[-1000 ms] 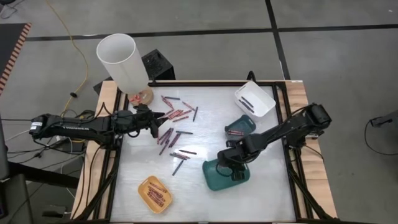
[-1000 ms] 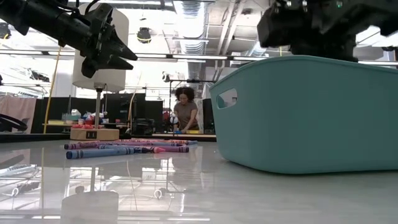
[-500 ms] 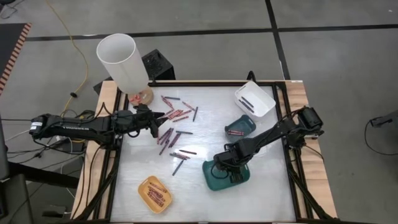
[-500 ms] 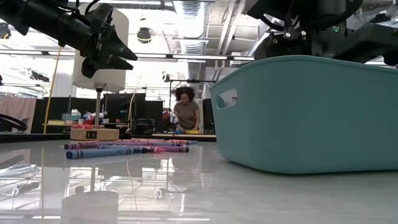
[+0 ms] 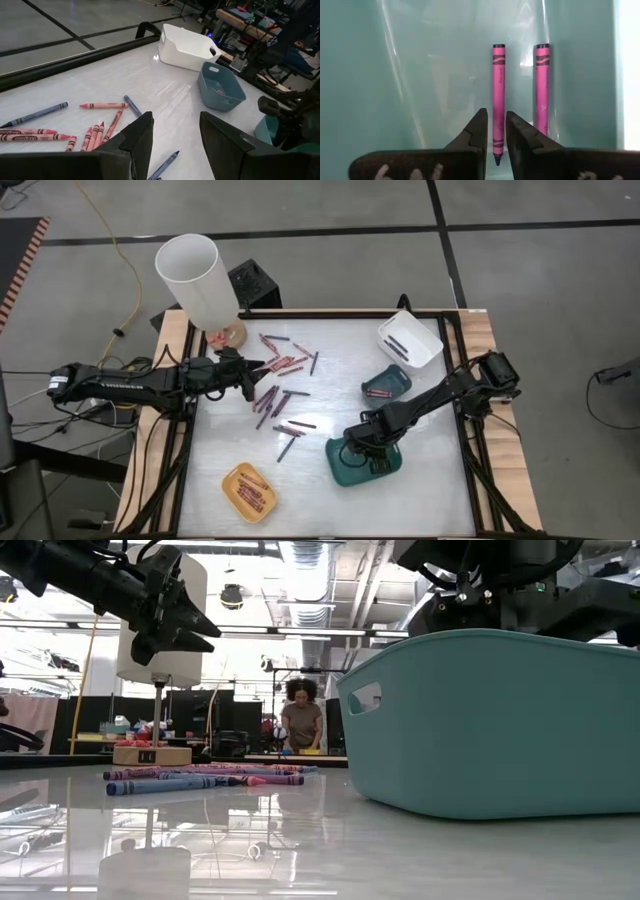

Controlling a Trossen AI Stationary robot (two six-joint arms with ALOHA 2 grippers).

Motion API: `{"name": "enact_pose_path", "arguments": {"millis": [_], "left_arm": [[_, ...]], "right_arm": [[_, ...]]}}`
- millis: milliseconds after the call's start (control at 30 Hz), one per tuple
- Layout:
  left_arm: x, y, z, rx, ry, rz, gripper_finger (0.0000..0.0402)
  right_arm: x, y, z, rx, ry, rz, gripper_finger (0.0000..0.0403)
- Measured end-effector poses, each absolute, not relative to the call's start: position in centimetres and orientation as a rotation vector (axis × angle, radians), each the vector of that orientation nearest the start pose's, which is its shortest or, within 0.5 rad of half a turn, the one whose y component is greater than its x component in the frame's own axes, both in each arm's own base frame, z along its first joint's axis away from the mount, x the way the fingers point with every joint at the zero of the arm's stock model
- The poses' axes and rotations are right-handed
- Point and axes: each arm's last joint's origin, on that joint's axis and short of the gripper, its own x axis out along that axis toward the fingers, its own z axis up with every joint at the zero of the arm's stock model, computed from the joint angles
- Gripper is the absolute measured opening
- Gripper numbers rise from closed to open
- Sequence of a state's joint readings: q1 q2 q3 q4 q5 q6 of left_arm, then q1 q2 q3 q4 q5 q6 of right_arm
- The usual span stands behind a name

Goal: Sort crayons
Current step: Put the purple crayon into the blue bin, then put the blue crayon into the white bin

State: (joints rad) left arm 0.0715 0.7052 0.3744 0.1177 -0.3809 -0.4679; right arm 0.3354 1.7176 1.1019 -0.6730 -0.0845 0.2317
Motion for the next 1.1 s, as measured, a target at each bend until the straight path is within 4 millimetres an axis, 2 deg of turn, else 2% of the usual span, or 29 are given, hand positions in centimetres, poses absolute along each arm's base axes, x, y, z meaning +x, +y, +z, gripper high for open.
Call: {"name": "enact_pose_path", "arguments": {"millis": [67, 133, 333, 433, 567, 667, 767, 867, 1000, 1100], "left_arm": [[16.1, 2.2, 23.2, -0.425, 0.103, 0.492, 0.0151], [16.1, 2.2, 23.2, -0.425, 0.103, 0.491, 0.0151], [16.1, 2.2, 23.2, -0.425, 0.102, 0.491, 0.0151], [16.2, 2.2, 23.2, -0.426, 0.098, 0.490, 0.0151], [16.2, 2.2, 23.2, -0.423, 0.100, 0.491, 0.0151], [16.1, 2.2, 23.2, -0.422, 0.104, 0.492, 0.0151], [16.1, 2.2, 23.2, -0.422, 0.106, 0.492, 0.0151], [16.1, 2.2, 23.1, -0.420, 0.110, 0.493, 0.0151], [16.1, 2.2, 23.1, -0.419, 0.116, 0.496, 0.0151], [16.1, 2.3, 23.0, -0.415, 0.126, 0.509, 0.0151]], "right_arm": [[30.1, 10.6, 18.5, 0.020, 1.303, 0.223, 0.0066], [30.0, 10.3, 19.9, 0.002, 1.269, 0.242, 0.0066], [30.1, 8.1, 27.0, -0.009, 1.044, 0.243, 0.0066], [29.9, 6.0, 30.3, -0.024, 0.901, 0.108, 0.0066], [29.8, 2.9, 32.6, -0.084, 0.759, -0.060, 0.0066], [30.4, 0.6, 33.4, -0.137, 0.683, -0.116, 0.0066], [31.1, -1.3, 33.2, -0.231, 0.659, -0.125, 0.0066], [32.5, -3.5, 32.5, -0.246, 0.637, -0.173, 0.0070], [34.1, -6.2, 31.1, -0.167, 0.607, -0.222, 0.0091], [35.3, -7.5, 29.0, -0.131, 0.655, -0.244, 0.0116]]}}
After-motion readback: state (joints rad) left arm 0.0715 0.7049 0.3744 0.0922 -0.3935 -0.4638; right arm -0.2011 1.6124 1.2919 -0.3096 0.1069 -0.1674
